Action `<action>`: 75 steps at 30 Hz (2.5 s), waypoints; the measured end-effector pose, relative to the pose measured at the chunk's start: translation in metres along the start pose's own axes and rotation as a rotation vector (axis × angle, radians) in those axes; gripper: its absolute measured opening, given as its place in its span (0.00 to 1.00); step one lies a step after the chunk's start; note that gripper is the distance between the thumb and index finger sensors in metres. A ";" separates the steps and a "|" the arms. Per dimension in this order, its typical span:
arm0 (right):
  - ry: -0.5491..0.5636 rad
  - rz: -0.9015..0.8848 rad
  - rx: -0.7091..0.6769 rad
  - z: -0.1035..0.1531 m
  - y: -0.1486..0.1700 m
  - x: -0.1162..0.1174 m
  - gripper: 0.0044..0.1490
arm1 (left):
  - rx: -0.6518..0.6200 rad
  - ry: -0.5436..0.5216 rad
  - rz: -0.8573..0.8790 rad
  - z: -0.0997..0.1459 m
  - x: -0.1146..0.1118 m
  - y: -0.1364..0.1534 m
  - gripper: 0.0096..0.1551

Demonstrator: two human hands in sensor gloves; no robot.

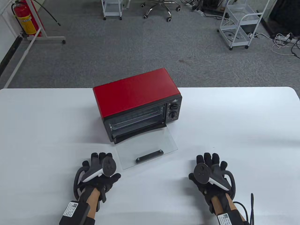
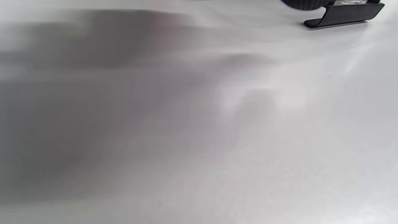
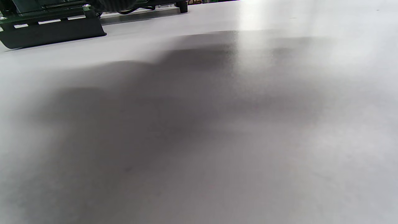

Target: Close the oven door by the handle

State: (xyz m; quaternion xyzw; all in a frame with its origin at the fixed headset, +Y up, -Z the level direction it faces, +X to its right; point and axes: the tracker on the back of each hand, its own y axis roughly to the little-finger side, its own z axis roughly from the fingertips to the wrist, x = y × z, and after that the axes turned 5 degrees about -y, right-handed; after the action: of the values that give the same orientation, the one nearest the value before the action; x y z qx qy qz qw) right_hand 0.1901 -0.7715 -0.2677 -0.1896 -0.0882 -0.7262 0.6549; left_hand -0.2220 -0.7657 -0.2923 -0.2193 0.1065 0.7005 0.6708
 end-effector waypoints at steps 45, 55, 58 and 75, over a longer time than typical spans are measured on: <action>-0.082 -0.019 -0.006 -0.003 -0.006 0.000 0.56 | -0.145 0.029 0.537 -0.012 -0.010 -0.030 0.60; -0.094 -0.046 -0.008 -0.006 -0.004 -0.002 0.56 | -0.057 -0.073 0.795 -0.020 -0.011 -0.038 0.61; -0.104 -0.058 -0.009 -0.008 -0.003 -0.002 0.56 | -0.031 -0.093 0.783 -0.024 -0.008 -0.040 0.61; -0.120 -0.071 -0.027 -0.010 -0.004 -0.004 0.56 | -0.001 -0.143 0.801 -0.037 0.001 -0.052 0.47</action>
State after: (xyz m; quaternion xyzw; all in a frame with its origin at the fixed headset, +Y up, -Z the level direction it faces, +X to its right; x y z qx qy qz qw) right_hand 0.1849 -0.7714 -0.2781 -0.2387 -0.1241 -0.7374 0.6196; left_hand -0.1645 -0.7771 -0.3179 -0.1114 0.1362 0.9199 0.3505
